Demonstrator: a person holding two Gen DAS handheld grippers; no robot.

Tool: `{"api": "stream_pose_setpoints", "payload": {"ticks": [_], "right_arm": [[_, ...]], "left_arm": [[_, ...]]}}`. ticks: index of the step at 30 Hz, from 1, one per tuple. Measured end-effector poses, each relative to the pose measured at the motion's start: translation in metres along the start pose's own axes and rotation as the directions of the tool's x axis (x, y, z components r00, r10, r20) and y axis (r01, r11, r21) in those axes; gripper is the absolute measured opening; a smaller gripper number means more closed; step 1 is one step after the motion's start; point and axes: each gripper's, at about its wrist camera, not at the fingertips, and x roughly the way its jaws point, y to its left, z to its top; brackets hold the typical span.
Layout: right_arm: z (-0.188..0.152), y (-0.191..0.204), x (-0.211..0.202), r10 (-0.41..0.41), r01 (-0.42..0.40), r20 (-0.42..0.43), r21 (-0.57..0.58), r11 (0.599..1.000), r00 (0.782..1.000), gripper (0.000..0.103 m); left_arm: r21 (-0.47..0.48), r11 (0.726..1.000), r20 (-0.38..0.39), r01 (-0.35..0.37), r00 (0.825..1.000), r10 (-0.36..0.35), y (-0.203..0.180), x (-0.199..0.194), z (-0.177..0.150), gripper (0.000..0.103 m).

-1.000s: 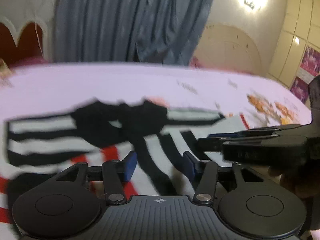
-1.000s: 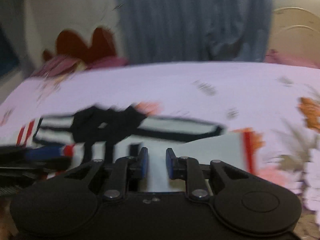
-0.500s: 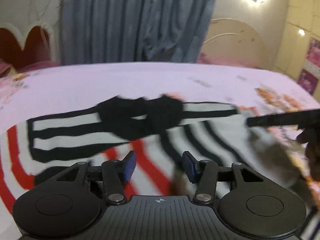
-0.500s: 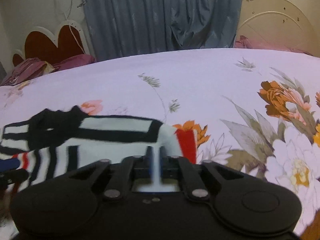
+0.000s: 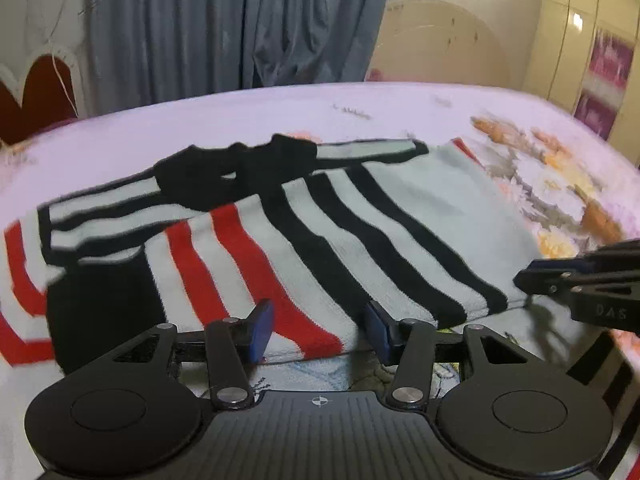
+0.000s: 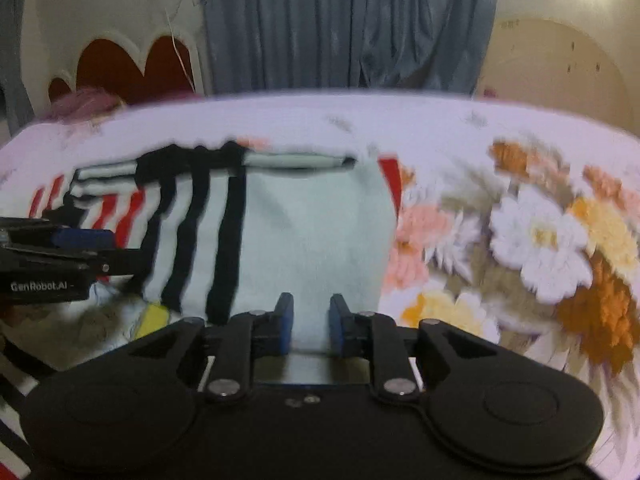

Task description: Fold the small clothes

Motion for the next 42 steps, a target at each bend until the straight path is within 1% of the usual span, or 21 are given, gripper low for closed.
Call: {"api": "stream_pose_setpoints", "payload": {"ticks": [2, 3, 4, 5, 7, 9, 10, 12, 13, 14, 15, 16, 17, 18, 20, 21, 23, 25, 30, 36, 42], "right_arm": [[0.01, 0.004, 0.002, -0.009, 0.009, -0.022, -0.025, 1.0, 1.0, 0.016], [0.017, 0.006, 0.001, -0.005, 0.005, -0.014, -0.027, 1.0, 1.0, 0.017], [0.024, 0.007, 0.0, 0.006, -0.006, 0.017, -0.024, 1.0, 1.0, 0.019], [0.034, 0.011, 0.002, 0.019, -0.017, 0.048, -0.023, 1.0, 0.999, 0.022], [0.053, 0.022, 0.012, 0.04, -0.038, 0.079, -0.029, 0.999, 0.996, 0.022], [0.07, 0.037, 0.031, 0.074, -0.071, 0.092, -0.041, 0.997, 0.993, 0.024], [0.076, 0.047, 0.045, 0.085, -0.081, 0.075, -0.059, 0.995, 0.994, 0.024], [0.078, 0.06, 0.07, 0.093, -0.091, 0.015, -0.094, 0.991, 0.996, 0.023], [0.075, 0.06, 0.081, 0.073, -0.074, -0.013, -0.126, 0.989, 0.997, 0.023], [0.074, 0.054, 0.083, 0.068, -0.067, 0.007, -0.129, 0.989, 0.998, 0.023], [0.077, 0.047, 0.082, 0.038, -0.037, 0.005, -0.11, 0.993, 0.999, 0.02], [0.081, 0.037, 0.079, -0.021, 0.022, 0.013, -0.092, 0.996, 1.0, 0.018], [0.084, 0.026, 0.075, -0.067, 0.07, 0.035, -0.072, 0.995, 0.997, 0.022], [0.086, 0.015, 0.072, -0.08, 0.082, 0.058, -0.039, 0.996, 0.995, 0.026], [0.094, -0.006, 0.076, -0.08, 0.077, 0.076, 0.032, 0.996, 0.994, 0.026], [0.097, -0.011, 0.082, -0.083, 0.081, 0.068, 0.038, 0.996, 0.994, 0.022], [0.098, -0.02, 0.106, -0.115, 0.115, 0.005, 0.006, 0.993, 0.993, 0.017], [0.102, -0.023, 0.11, -0.122, 0.122, 0.005, -0.002, 0.993, 0.993, 0.017], [0.101, -0.015, 0.107, -0.149, 0.149, 0.003, -0.034, 0.988, 0.989, 0.018], [0.104, -0.018, 0.107, -0.138, 0.138, -0.001, -0.04, 0.99, 0.99, 0.019], [0.096, -0.021, 0.095, -0.123, 0.124, 0.007, -0.03, 0.992, 0.992, 0.021]], "left_arm": [[0.009, 1.0, -0.005, -0.008, 1.0, 0.008, 0.001, -0.006, 0.009, 0.05], [0.026, 0.999, 0.025, -0.024, 0.999, 0.023, 0.002, -0.01, 0.012, 0.05], [0.025, 0.999, 0.052, -0.035, 0.998, 0.034, 0.004, -0.013, 0.016, 0.05], [0.0, 0.999, 0.066, -0.044, 0.997, 0.044, 0.01, -0.013, 0.022, 0.05], [-0.049, 0.997, 0.078, -0.063, 0.995, 0.067, 0.021, -0.007, 0.031, 0.05], [-0.064, 0.994, 0.076, -0.086, 0.993, 0.091, 0.029, 0.003, 0.038, 0.05], [-0.062, 0.994, 0.056, -0.091, 0.994, 0.094, 0.032, 0.01, 0.039, 0.05], [-0.041, 0.992, -0.022, -0.12, 0.993, 0.119, 0.041, 0.026, 0.035, 0.05], [-0.05, 0.994, -0.011, -0.1, 0.995, 0.1, 0.047, 0.027, 0.031, 0.05], [-0.081, 0.993, -0.004, -0.089, 0.996, 0.089, 0.056, 0.021, 0.028, 0.05], [-0.077, 0.992, -0.004, -0.097, 0.995, 0.097, 0.059, 0.018, 0.027, 0.05], [-0.057, 0.99, 0.005, -0.128, 0.992, 0.129, 0.06, 0.012, 0.025, 0.05], [-0.048, 0.988, 0.017, -0.149, 0.989, 0.15, 0.062, 0.007, 0.022, 0.05], [-0.058, 0.988, 0.011, -0.145, 0.989, 0.146, 0.067, 0.007, 0.02, 0.05], [-0.093, 0.986, 0.004, -0.136, 0.991, 0.137, 0.074, 0.011, 0.016, 0.05], [-0.099, 0.985, 0.005, -0.139, 0.99, 0.14, 0.075, 0.013, 0.016, 0.05], [-0.094, 0.984, 0.001, -0.151, 0.988, 0.152, 0.073, 0.015, 0.018, 0.05], [-0.092, 0.984, 0.002, -0.152, 0.988, 0.152, 0.073, 0.016, 0.018, 0.05], [-0.09, 0.984, -0.002, -0.154, 0.988, 0.154, 0.073, 0.018, 0.02, 0.05], [-0.092, 0.979, -0.001, -0.181, 0.983, 0.181, 0.068, 0.013, 0.021, 0.051], [-0.033, 0.976, -0.035, -0.216, 0.976, 0.215, 0.062, 0.015, 0.02, 0.052]]}}
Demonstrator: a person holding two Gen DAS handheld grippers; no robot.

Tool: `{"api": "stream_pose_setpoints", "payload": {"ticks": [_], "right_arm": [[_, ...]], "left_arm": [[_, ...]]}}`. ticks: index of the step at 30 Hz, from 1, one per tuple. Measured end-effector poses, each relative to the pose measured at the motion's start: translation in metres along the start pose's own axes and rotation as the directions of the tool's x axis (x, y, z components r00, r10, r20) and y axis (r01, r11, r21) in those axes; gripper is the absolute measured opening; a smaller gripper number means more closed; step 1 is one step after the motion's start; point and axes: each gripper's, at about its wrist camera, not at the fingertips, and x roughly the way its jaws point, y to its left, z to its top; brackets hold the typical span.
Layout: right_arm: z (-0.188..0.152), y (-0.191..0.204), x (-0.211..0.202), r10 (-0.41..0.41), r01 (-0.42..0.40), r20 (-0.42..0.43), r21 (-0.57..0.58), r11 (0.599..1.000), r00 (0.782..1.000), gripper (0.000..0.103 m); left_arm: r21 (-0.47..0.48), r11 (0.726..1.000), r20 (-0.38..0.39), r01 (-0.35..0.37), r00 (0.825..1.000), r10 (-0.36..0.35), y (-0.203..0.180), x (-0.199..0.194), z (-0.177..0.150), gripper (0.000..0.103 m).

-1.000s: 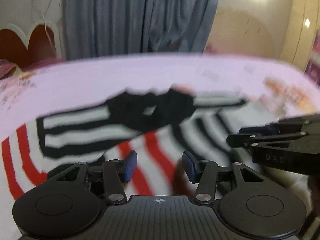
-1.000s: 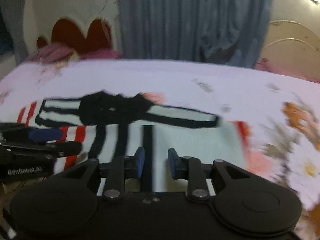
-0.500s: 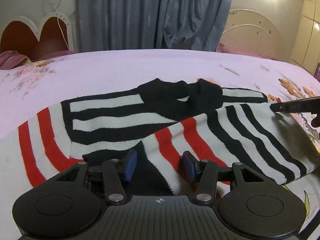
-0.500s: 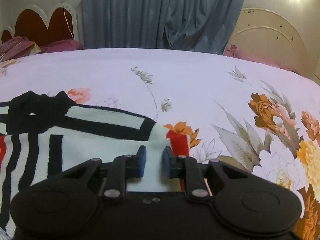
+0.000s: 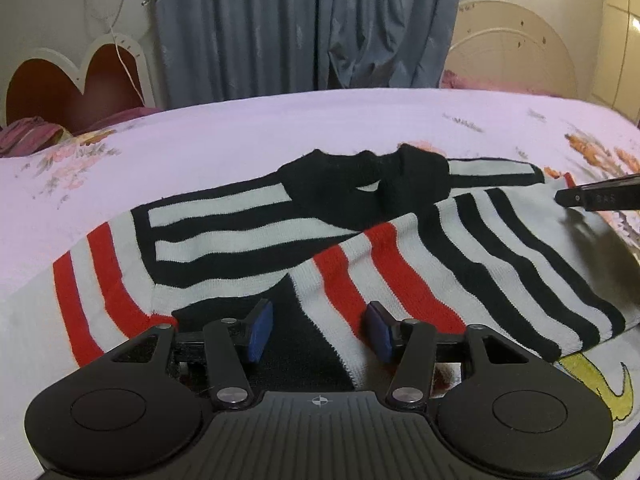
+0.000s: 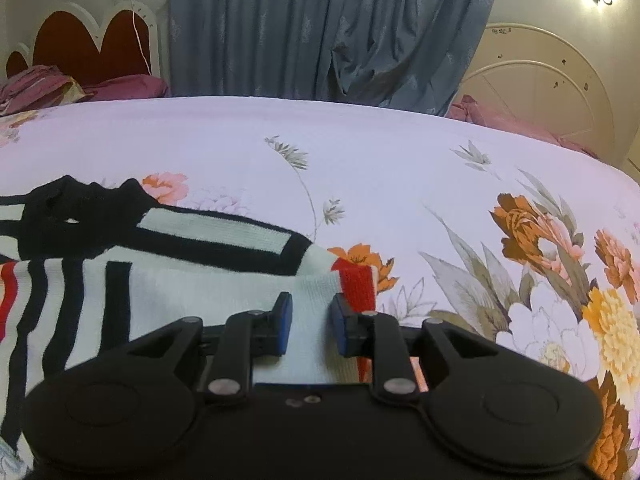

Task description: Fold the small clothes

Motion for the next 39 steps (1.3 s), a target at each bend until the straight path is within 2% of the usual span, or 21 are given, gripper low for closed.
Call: {"api": "stream_pose_setpoints", "payload": {"ticks": [2, 5, 8, 10, 12, 14, 17, 21, 23, 24, 26, 29, 32, 35, 37, 39], "right_arm": [[0.0, -0.002, -0.004, 0.002, -0.002, -0.003, 0.004, 1.0, 1.0, 0.021], [-0.001, -0.004, -0.024, 0.036, -0.036, -0.005, 0.034, 0.999, 0.999, 0.022], [-0.025, -0.006, -0.055, 0.067, -0.067, -0.002, 0.043, 0.997, 0.998, 0.024], [-0.049, -0.004, -0.068, 0.101, -0.1, -0.037, 0.039, 0.994, 0.994, 0.027], [-0.067, 0.0, -0.071, 0.087, -0.087, -0.034, 0.009, 0.996, 0.996, 0.03], [-0.066, -0.004, -0.075, 0.098, -0.096, -0.036, 0.033, 0.995, 0.995, 0.03], [-0.056, -0.011, -0.091, 0.134, -0.135, 0.016, 0.054, 0.989, 0.991, 0.03], [-0.055, -0.005, -0.102, 0.194, -0.195, 0.021, 0.043, 0.98, 0.981, 0.03], [-0.059, 0.0, -0.103, 0.211, -0.212, 0.007, 0.047, 0.976, 0.977, 0.03], [-0.062, 0.003, -0.103, 0.219, -0.219, 0.001, 0.051, 0.974, 0.976, 0.03], [-0.067, 0.013, -0.105, 0.225, -0.224, -0.012, 0.059, 0.973, 0.974, 0.03], [-0.073, 0.03, -0.11, 0.216, -0.214, -0.017, 0.062, 0.975, 0.976, 0.031], [-0.074, 0.051, -0.114, 0.177, -0.177, -0.004, 0.074, 0.982, 0.984, 0.031], [-0.071, 0.077, -0.118, 0.138, -0.138, 0.003, 0.089, 0.986, 0.99, 0.031], [-0.068, 0.095, -0.122, 0.127, -0.127, 0.002, 0.091, 0.988, 0.992, 0.031], [-0.066, 0.115, -0.126, 0.109, -0.11, 0.005, 0.082, 0.991, 0.994, 0.031]], "left_arm": [[-0.018, 1.0, -0.01, -0.009, 1.0, 0.009, 0.0, -0.002, 0.004, 0.052], [-0.04, 0.999, 0.036, -0.004, 0.999, 0.005, -0.003, -0.019, 0.002, 0.052], [-0.042, 0.999, 0.013, 0.002, 1.0, -0.002, -0.012, -0.026, -0.012, 0.052], [-0.027, 0.999, -0.008, -0.032, 0.999, 0.032, -0.019, -0.022, -0.023, 0.053], [-0.062, 0.997, -0.02, -0.053, 0.998, 0.052, -0.02, -0.022, -0.02, 0.053], [-0.087, 0.993, -0.035, -0.076, 0.997, 0.073, -0.021, -0.026, -0.015, 0.054], [-0.095, 0.99, 0.004, -0.105, 0.994, 0.105, -0.022, -0.047, -0.017, 0.054], [-0.187, 0.971, 0.018, -0.151, 0.987, 0.157, 0.004, -0.078, -0.041, 0.058], [-0.296, 0.94, 0.016, -0.171, 0.983, 0.184, 0.037, -0.096, -0.063, 0.058], [-0.36, 0.915, 0.024, -0.181, 0.979, 0.203, 0.057, -0.106, -0.075, 0.058], [-0.48, 0.849, 0.055, -0.222, 0.958, 0.282, 0.098, -0.131, -0.101, 0.058], [-0.618, 0.743, 0.048, -0.259, 0.93, 0.364, 0.161, -0.158, -0.139, 0.058], [-0.716, 0.646, 0.017, -0.263, 0.919, 0.393, 0.221, -0.17, -0.172, 0.058], [-0.809, 0.55, 0.023, -0.207, 0.924, 0.381, 0.275, -0.177, -0.203, 0.056], [-0.858, 0.498, 0.072, -0.128, 0.929, 0.364, 0.305, -0.181, -0.221, 0.044], [-0.889, 0.453, 0.099, -0.071, 0.935, 0.342, 0.331, -0.179, -0.231, 0.039]]}}
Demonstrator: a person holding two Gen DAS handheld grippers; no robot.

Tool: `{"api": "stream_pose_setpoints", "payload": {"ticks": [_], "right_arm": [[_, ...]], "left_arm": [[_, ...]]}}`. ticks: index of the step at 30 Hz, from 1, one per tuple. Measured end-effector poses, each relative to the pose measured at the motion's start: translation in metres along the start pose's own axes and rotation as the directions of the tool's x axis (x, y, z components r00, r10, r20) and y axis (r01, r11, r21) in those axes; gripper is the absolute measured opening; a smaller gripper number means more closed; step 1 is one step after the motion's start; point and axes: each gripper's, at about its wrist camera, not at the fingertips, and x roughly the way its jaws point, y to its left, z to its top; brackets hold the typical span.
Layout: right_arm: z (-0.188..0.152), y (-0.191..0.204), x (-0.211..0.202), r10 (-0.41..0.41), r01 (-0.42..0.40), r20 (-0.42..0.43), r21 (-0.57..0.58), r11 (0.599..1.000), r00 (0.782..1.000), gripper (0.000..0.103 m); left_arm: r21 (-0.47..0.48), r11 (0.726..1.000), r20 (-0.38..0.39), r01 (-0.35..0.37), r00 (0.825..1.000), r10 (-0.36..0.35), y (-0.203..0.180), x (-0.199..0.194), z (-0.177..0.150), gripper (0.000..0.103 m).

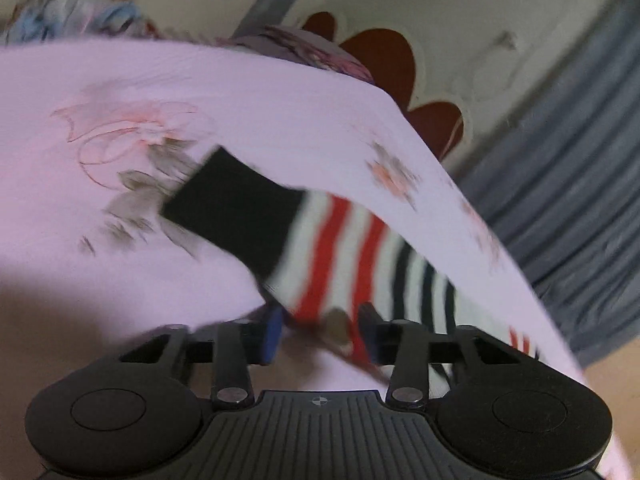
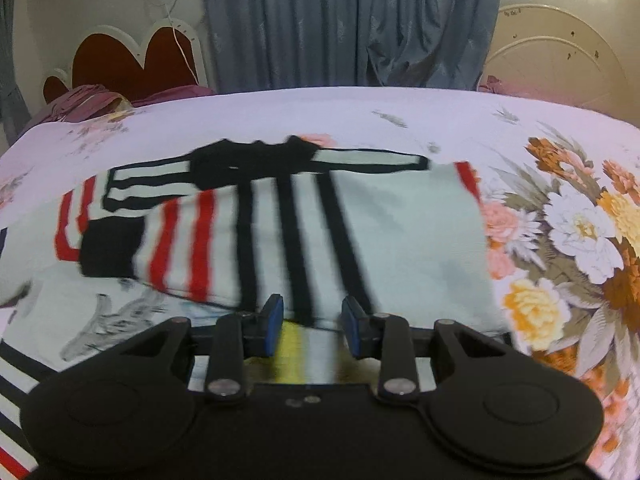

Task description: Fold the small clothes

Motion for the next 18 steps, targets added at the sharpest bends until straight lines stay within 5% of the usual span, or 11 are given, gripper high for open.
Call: {"api": "stream_pose_setpoints", "payload": {"ticks": [8, 10, 18], "right_arm": [[0.007, 0.051, -0.008, -0.022, 0.022, 0.012, 0.002, 1.0, 1.0, 0.032], [0.01, 0.052, -0.007, -0.038, 0.038, 0.011, 0.007, 0.999, 0.999, 0.032], [0.011, 0.036, -0.004, -0.067, 0.067, 0.011, 0.05, 0.997, 0.998, 0.033]], "left_arm": [[-0.145, 0.986, 0.008, 0.083, 0.997, -0.083, 0.021, 0.028, 0.023, 0.037], [-0.124, 0.988, 0.0, 0.094, 0.995, -0.095, 0.016, 0.034, 0.022, 0.004], [0.046, 0.97, -0.014, 0.238, 0.971, -0.238, -0.069, 0.044, 0.017, 0.004]]}}
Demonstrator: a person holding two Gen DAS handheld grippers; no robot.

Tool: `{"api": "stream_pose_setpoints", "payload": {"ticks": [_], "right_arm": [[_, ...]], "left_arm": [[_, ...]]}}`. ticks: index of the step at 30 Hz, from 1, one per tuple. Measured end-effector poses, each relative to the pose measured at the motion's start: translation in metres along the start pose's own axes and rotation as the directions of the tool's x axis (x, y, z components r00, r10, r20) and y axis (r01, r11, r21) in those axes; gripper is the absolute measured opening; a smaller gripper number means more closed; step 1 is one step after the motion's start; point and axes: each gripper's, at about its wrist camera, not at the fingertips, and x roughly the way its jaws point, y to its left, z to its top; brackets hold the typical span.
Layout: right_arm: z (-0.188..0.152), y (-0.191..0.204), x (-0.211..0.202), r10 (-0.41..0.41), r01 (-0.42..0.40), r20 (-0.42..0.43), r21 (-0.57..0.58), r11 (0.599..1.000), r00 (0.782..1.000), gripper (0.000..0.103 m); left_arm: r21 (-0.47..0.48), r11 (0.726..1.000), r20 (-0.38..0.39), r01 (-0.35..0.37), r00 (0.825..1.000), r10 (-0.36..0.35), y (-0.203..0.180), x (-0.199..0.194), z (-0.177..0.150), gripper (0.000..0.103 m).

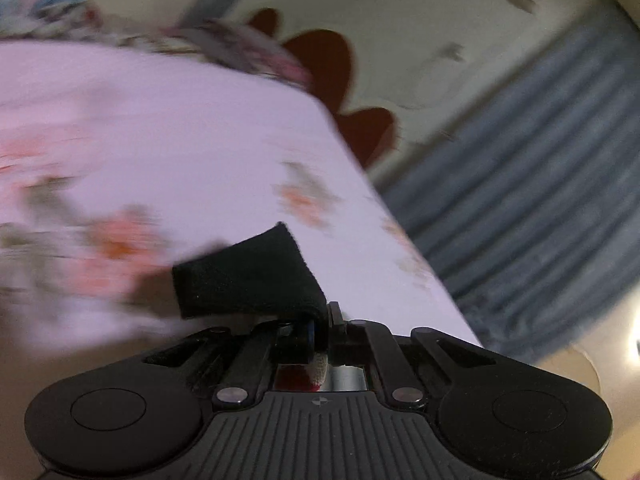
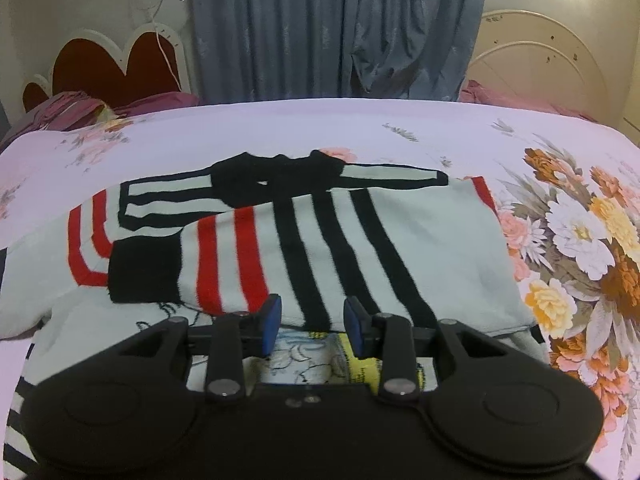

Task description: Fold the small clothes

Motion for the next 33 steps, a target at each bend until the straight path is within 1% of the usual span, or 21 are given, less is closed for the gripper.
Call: {"api": "stream_pose_setpoints", "payload": {"ticks": [3, 5, 7, 8, 11, 13, 15, 17, 19, 20, 21, 22, 23, 24, 25, 27, 29, 30, 31, 32, 33], "right_arm": [[0.0, -0.01, 0.002, 0.004, -0.004, 0.006, 0.019, 1.0, 1.0, 0.033], [0.001, -0.018, 0.002, 0.009, -0.009, 0.01, 0.033, 0.999, 1.0, 0.033], [0.002, -0.029, 0.001, 0.015, -0.016, 0.02, 0.045, 0.999, 1.0, 0.033], [0.003, -0.034, 0.001, 0.016, -0.017, 0.024, 0.049, 0.999, 1.0, 0.033], [0.006, -0.056, 0.001, 0.026, -0.028, 0.033, 0.077, 0.997, 0.999, 0.033], [0.007, -0.073, 0.001, 0.025, -0.028, 0.038, 0.103, 0.994, 0.999, 0.033], [0.009, -0.092, 0.001, 0.023, -0.028, 0.04, 0.136, 0.99, 0.999, 0.033], [0.009, -0.108, 0.001, 0.02, -0.026, 0.037, 0.162, 0.986, 0.999, 0.033], [0.008, -0.121, 0.001, 0.028, -0.033, 0.029, 0.18, 0.983, 0.999, 0.036], [0.007, -0.128, 0.001, 0.035, -0.039, 0.026, 0.185, 0.982, 0.999, 0.041], [0.006, -0.133, 0.0, 0.041, -0.045, 0.027, 0.189, 0.981, 0.999, 0.048], [0.005, -0.137, -0.001, 0.045, -0.05, 0.03, 0.189, 0.981, 0.999, 0.051], [0.005, -0.14, -0.003, 0.049, -0.055, 0.034, 0.187, 0.981, 0.998, 0.053], [0.004, -0.143, -0.004, 0.053, -0.06, 0.041, 0.19, 0.98, 0.998, 0.053], [0.004, -0.144, -0.004, 0.059, -0.067, 0.046, 0.195, 0.978, 0.997, 0.053], [0.006, -0.145, -0.003, 0.081, -0.091, 0.053, 0.209, 0.974, 0.995, 0.053], [0.008, -0.14, -0.002, 0.103, -0.113, 0.062, 0.207, 0.972, 0.993, 0.053], [0.01, -0.134, 0.0, 0.123, -0.132, 0.061, 0.201, 0.971, 0.991, 0.053], [0.012, -0.128, 0.002, 0.145, -0.154, 0.059, 0.195, 0.969, 0.988, 0.053], [0.014, -0.121, 0.004, 0.168, -0.175, 0.055, 0.187, 0.967, 0.984, 0.053], [0.016, -0.114, 0.007, 0.19, -0.196, 0.051, 0.184, 0.963, 0.981, 0.053]], "left_arm": [[0.124, 0.99, -0.043, 0.062, 0.997, -0.057, -0.058, 0.015, -0.013, 0.004], [0.212, 0.971, -0.084, 0.11, 0.992, -0.094, -0.102, 0.026, -0.028, 0.004], [0.305, 0.94, -0.127, 0.152, 0.985, -0.118, -0.148, 0.04, -0.047, 0.004], [0.361, 0.917, -0.148, 0.172, 0.981, -0.126, -0.174, 0.047, -0.061, 0.004], [0.462, 0.859, -0.224, 0.222, 0.966, -0.129, -0.235, 0.064, -0.1, 0.004], [0.529, 0.809, -0.282, 0.256, 0.952, -0.116, -0.272, 0.078, -0.133, 0.004], [0.583, 0.762, -0.334, 0.282, 0.938, -0.092, -0.297, 0.085, -0.165, 0.004], [0.612, 0.727, -0.388, 0.311, 0.919, -0.067, -0.318, 0.1, -0.195, 0.005], [0.615, 0.717, -0.45, 0.327, 0.893, -0.021, -0.331, 0.109, -0.221, 0.005], [0.614, 0.71, -0.476, 0.344, 0.879, -0.014, -0.334, 0.11, -0.235, 0.005], [0.611, 0.7, -0.502, 0.369, 0.865, -0.019, -0.336, 0.108, -0.247, 0.011], [0.604, 0.69, -0.525, 0.399, 0.851, -0.033, -0.336, 0.1, -0.257, 0.031], [0.597, 0.674, -0.54, 0.434, 0.839, -0.062, -0.339, 0.093, -0.265, 0.045], [0.596, 0.652, -0.547, 0.468, 0.832, -0.096, -0.34, 0.082, -0.271, 0.062], [0.597, 0.636, -0.547, 0.489, 0.828, -0.123, -0.342, 0.075, -0.273, 0.065], [0.59, 0.624, -0.549, 0.513, 0.821, -0.157, -0.339, 0.06, -0.27, 0.066], [0.596, 0.618, -0.519, 0.513, 0.833, -0.191, -0.331, 0.044, -0.257, 0.066], [0.596, 0.625, -0.5, 0.504, 0.842, -0.202, -0.323, 0.036, -0.245, 0.066], [0.591, 0.643, -0.481, 0.487, 0.853, -0.204, -0.311, 0.027, -0.233, 0.066], [0.584, 0.668, -0.454, 0.461, 0.868, -0.203, -0.298, 0.024, -0.218, 0.066], [0.584, 0.687, -0.426, 0.433, 0.883, -0.195, -0.286, 0.018, -0.205, 0.066]]}}
